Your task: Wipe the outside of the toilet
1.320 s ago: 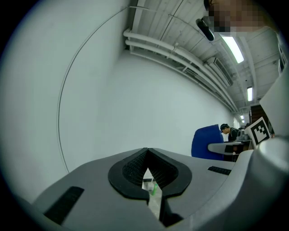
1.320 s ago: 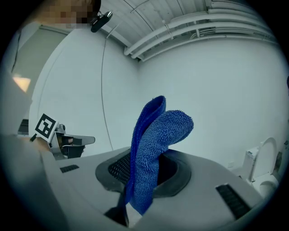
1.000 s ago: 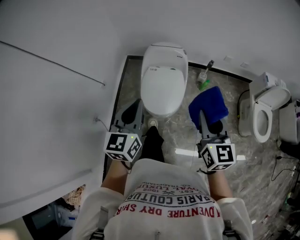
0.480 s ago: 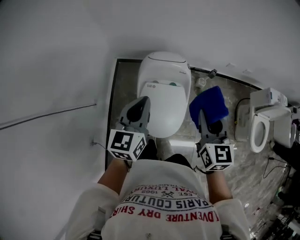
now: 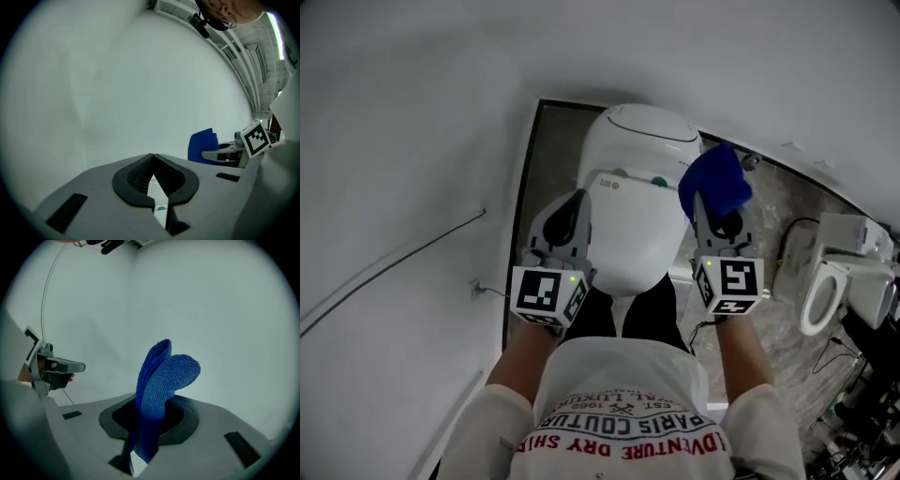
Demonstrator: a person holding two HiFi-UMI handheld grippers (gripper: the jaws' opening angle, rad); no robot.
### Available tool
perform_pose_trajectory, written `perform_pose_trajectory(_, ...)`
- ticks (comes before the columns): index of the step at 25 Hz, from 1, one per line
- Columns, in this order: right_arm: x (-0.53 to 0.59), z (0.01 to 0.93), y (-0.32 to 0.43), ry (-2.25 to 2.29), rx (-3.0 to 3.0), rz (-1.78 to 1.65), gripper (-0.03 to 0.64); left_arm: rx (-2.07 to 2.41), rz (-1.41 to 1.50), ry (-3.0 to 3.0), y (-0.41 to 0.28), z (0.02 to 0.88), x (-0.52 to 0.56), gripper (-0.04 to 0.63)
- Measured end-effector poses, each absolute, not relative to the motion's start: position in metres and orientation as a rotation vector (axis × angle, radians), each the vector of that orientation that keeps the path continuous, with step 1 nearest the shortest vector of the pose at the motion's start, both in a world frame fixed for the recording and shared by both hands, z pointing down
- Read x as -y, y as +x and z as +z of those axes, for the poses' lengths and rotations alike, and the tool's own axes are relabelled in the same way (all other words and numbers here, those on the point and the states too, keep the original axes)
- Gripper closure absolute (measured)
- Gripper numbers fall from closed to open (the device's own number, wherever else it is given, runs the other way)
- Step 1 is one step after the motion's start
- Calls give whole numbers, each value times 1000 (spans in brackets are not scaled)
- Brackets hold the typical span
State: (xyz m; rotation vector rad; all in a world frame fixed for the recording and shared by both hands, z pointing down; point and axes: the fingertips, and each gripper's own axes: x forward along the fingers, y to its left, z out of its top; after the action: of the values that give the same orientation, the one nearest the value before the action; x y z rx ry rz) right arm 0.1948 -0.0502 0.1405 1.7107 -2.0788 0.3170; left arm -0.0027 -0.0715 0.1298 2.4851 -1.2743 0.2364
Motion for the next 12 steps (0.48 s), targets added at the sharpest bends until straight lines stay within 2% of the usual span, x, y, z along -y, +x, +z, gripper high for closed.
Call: perform_pose_trajectory(12, 231, 294, 197, 1149, 2106, 0, 531, 1429, 337, 2257, 36, 260, 161, 589)
